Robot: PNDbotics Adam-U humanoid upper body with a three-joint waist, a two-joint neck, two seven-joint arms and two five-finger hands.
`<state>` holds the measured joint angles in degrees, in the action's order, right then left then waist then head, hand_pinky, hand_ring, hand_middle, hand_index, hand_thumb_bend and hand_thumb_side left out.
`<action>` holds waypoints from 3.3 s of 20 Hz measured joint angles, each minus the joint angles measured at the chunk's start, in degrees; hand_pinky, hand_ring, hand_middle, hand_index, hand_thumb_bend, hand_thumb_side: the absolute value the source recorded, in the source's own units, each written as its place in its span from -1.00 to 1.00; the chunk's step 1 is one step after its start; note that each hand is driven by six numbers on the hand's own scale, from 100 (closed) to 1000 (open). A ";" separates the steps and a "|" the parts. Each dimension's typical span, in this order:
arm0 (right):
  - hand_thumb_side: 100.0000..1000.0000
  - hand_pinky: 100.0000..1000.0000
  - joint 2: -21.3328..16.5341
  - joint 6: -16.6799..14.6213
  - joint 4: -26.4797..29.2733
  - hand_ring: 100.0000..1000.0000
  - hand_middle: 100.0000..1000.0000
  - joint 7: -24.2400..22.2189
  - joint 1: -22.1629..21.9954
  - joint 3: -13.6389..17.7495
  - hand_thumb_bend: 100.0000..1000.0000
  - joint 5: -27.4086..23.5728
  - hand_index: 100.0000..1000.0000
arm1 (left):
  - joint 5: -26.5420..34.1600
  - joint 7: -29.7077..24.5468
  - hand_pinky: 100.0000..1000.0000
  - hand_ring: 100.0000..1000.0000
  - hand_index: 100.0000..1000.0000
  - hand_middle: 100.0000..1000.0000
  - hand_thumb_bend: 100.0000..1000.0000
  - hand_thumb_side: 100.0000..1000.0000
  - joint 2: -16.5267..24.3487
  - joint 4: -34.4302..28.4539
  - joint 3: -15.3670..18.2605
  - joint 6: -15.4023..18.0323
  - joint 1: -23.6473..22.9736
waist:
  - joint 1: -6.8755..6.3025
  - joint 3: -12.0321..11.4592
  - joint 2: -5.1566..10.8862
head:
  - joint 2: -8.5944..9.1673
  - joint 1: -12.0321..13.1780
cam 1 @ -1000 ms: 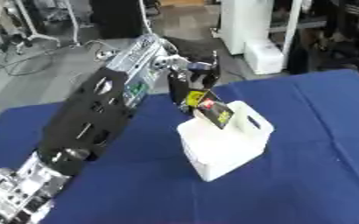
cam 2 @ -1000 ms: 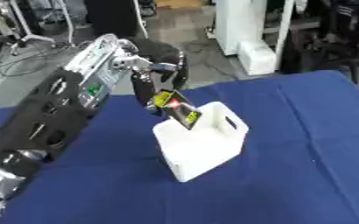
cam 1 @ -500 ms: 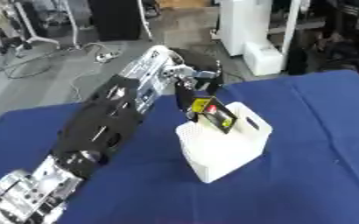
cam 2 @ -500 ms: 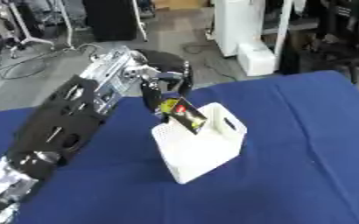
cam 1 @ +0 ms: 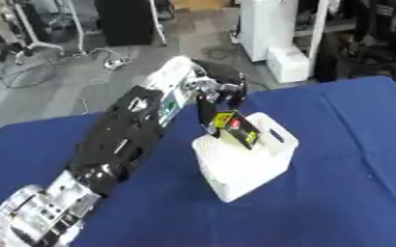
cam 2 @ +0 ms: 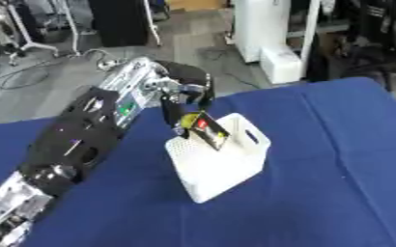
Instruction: Pick up objects on the table and place them in the box.
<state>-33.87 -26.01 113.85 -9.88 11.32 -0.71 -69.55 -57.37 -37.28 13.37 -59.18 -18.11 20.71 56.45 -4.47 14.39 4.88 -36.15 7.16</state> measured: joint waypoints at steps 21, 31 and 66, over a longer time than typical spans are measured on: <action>1.00 -1.00 0.00 0.84 0.00 -0.74 -0.88 0.32 0.69 0.00 -1.00 -1.00 -0.51 | -6.76 4.70 0.69 0.69 0.28 0.67 0.53 0.12 -1.77 8.03 1.31 4.24 0.34 | -0.33 0.49 0.00 | 0.52 0.41; 1.00 -1.00 0.00 0.67 0.00 -0.74 -0.88 0.18 0.40 0.03 -1.00 -0.53 -0.51 | -1.95 14.70 0.73 0.70 0.46 0.80 0.32 0.24 -0.76 2.07 2.90 2.54 -1.10 | -0.33 -0.63 0.00 | 1.07 0.40; 1.00 -1.00 1.08 -6.11 0.00 -0.74 -0.88 -3.51 -6.24 0.34 -1.00 7.02 -0.51 | 22.05 42.92 0.23 0.17 0.56 0.62 -0.05 -0.10 -7.30 -50.89 7.59 -21.94 -35.36 | 2.50 -8.91 -3.00 | -1.99 1.38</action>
<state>-32.79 -32.12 113.85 -13.39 5.08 -0.37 -62.53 -35.32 5.64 6.08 -110.07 -10.52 -1.23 21.09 -1.97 5.48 1.88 -38.14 8.54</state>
